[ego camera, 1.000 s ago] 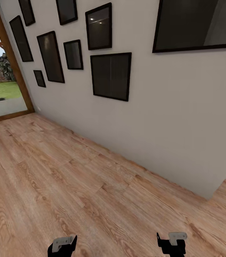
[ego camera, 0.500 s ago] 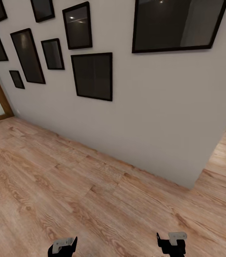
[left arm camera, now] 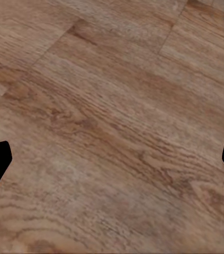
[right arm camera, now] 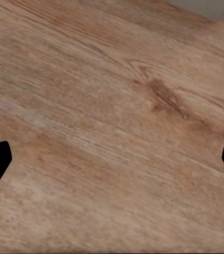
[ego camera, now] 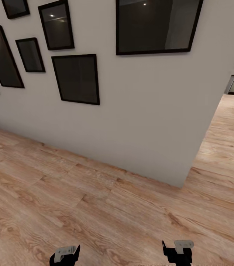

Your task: Pick up the two gym shoes and the two sandals from the corridor floor and place them onto the hallstand (shoe rack) in the corridor, making sure they are on the rack and not on the floor. Arrange them so the two gym shoes are next to each other and the two sandals are next to each other.

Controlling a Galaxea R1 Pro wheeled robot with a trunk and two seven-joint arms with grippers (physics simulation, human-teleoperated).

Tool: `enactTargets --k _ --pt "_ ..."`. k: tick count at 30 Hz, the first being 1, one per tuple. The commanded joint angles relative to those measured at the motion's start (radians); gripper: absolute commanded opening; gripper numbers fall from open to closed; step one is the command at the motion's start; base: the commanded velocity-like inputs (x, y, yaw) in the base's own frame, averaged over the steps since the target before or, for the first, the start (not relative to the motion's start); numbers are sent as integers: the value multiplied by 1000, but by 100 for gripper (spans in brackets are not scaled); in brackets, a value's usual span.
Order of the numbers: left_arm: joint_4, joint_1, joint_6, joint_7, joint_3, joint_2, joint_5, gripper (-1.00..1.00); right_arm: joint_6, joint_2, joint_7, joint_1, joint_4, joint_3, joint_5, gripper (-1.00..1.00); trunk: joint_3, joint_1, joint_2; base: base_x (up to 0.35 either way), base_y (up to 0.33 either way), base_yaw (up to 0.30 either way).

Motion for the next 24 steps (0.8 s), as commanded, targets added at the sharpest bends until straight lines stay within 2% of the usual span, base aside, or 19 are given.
enactTargets --k 1,24 --pt "0 0 -3 -5 9 -1 -9 100 -3 0 -6 -1 2 -5 11 100 -1 0 0 0 0 -265" --pt "0 0 -3 -5 9 -1 -10 100 -3 0 -6 -1 2 -5 11 100 -1 0 0 0 0 -265"
